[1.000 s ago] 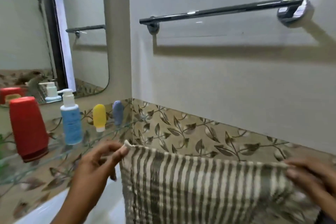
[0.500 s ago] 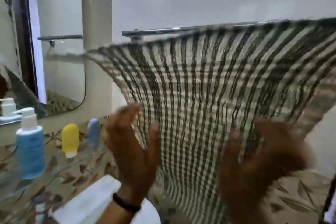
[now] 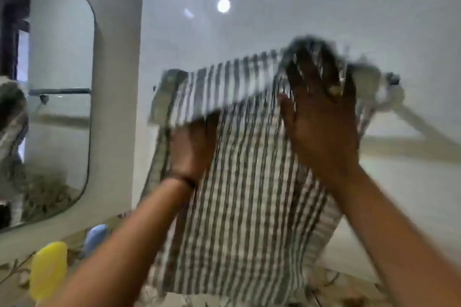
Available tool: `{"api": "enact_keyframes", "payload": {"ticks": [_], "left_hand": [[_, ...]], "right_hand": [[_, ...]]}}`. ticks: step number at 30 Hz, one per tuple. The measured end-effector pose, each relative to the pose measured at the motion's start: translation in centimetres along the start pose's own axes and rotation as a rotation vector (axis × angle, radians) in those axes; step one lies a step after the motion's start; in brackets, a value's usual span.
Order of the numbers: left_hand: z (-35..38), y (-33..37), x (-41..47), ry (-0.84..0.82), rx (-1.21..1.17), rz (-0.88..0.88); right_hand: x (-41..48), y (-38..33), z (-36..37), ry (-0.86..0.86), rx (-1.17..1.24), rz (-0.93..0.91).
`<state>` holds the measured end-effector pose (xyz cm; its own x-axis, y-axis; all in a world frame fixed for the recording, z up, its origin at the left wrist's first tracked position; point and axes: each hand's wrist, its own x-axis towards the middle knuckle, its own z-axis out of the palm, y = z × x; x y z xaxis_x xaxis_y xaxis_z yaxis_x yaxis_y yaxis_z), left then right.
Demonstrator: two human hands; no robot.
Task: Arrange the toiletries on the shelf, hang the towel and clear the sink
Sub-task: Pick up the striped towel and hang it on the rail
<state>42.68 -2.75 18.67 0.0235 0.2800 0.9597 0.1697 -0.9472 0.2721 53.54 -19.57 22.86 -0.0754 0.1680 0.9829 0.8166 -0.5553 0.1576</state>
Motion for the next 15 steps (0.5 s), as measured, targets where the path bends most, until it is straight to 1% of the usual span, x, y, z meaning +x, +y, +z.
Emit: {"api": "enact_keyframes", "payload": {"ticks": [1, 3, 4, 6, 7, 9, 11, 12, 13, 14, 15], "left_hand": [[0.4, 0.1, 2.5, -0.05, 0.044, -0.002], [1.2, -0.6, 7.0, -0.2, 0.171, -0.004], [1.5, -1.0, 8.7, -0.243, 0.25, 0.003], [1.8, -2.4, 9.7, -0.265, 0.357, 0.039], [1.9, -3.0, 9.5, -0.258, 0.37, 0.073], [1.7, -3.8, 9.8, -0.233, 0.336, 0.112], [1.3, -3.9, 10.1, -0.251, 0.276, 0.092], [1.2, -4.0, 10.0, -0.223, 0.24, 0.083], [1.0, -4.3, 9.8, -0.155, 0.194, 0.057], [0.8, -4.7, 9.4, -0.046, 0.131, 0.006], [0.5, -5.2, 9.0, 0.064, 0.041, -0.088]], "right_hand": [[2.3, 0.9, 0.2, -0.082, -0.009, 0.015], [5.2, 2.3, 1.4, -0.274, 0.025, 0.068], [5.8, 2.7, 1.9, -0.329, 0.004, 0.053], [6.3, 3.6, 2.7, -0.341, -0.072, -0.039], [6.6, 4.1, 2.8, -0.352, -0.084, -0.077], [7.5, 4.5, 2.7, -0.425, -0.06, -0.057], [8.1, 4.4, 2.4, -0.53, -0.006, -0.004], [8.0, 4.3, 2.3, -0.512, 0.053, 0.007], [7.6, 4.4, 2.0, -0.421, 0.119, 0.011], [6.9, 4.6, 1.5, -0.255, 0.172, 0.013], [5.9, 5.0, 1.1, -0.045, 0.228, 0.036]]}}
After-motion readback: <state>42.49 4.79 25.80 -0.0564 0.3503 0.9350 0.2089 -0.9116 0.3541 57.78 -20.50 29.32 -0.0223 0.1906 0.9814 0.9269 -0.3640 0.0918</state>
